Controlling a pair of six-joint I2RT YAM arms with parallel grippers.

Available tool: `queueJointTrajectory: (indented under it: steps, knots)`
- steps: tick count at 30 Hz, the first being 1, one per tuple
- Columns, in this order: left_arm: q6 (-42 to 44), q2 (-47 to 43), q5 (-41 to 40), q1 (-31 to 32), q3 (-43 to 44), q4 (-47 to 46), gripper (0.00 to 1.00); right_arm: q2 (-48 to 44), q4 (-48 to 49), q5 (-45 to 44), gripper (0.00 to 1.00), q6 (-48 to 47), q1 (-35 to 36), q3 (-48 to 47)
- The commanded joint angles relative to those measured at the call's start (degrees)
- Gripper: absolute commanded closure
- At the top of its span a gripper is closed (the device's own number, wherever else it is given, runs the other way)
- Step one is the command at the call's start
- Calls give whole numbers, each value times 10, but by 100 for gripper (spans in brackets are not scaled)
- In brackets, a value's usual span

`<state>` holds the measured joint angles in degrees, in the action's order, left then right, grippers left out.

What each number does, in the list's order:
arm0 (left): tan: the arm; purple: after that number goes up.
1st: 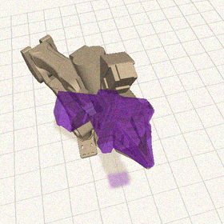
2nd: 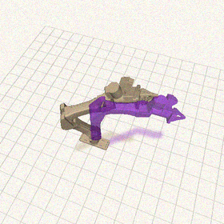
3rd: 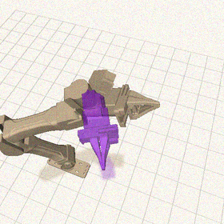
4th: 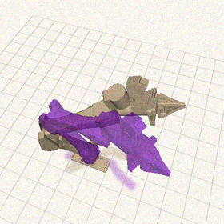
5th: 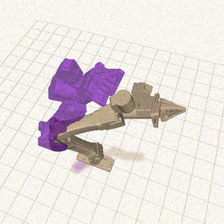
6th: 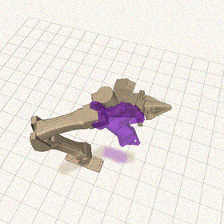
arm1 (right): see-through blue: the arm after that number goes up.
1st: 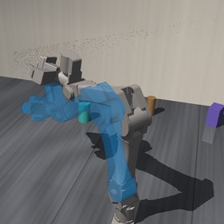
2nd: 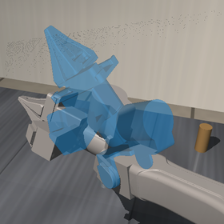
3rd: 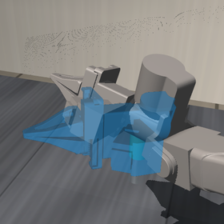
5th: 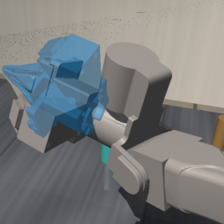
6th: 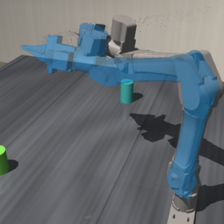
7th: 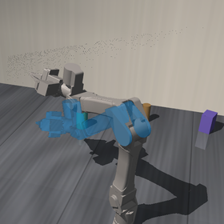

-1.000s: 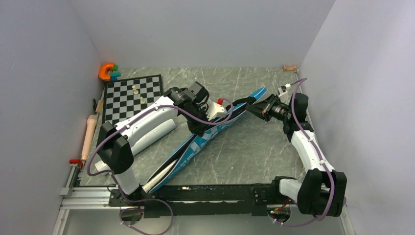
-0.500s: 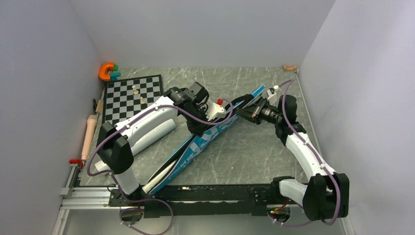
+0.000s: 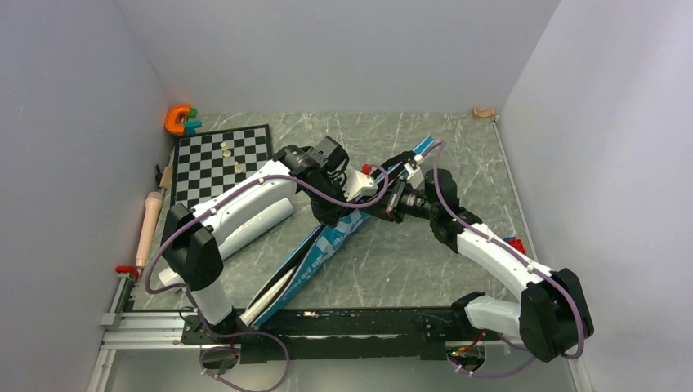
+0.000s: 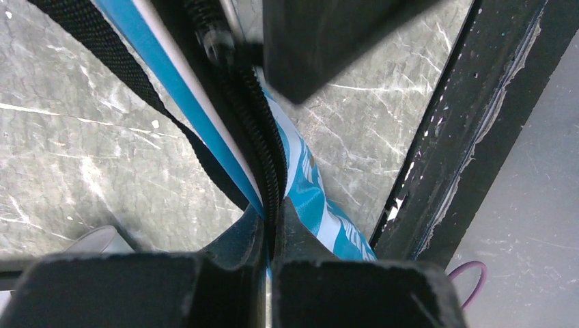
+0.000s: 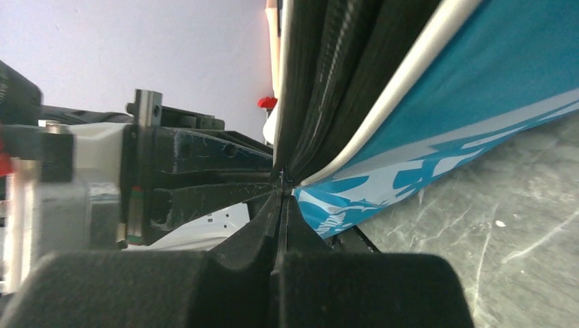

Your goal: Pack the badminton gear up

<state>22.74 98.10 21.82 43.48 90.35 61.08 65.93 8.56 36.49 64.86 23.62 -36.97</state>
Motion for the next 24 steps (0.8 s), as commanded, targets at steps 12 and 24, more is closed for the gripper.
queueJointTrajectory:
  steps: [12,24]
  knots:
    - [-63,22,41,-15,93,-39,100,-6,2,-67,82,1,57,-31]
    - [-141,102,83,-67,215,-23,100,-111,-235,-230,27,-144,72,-83]
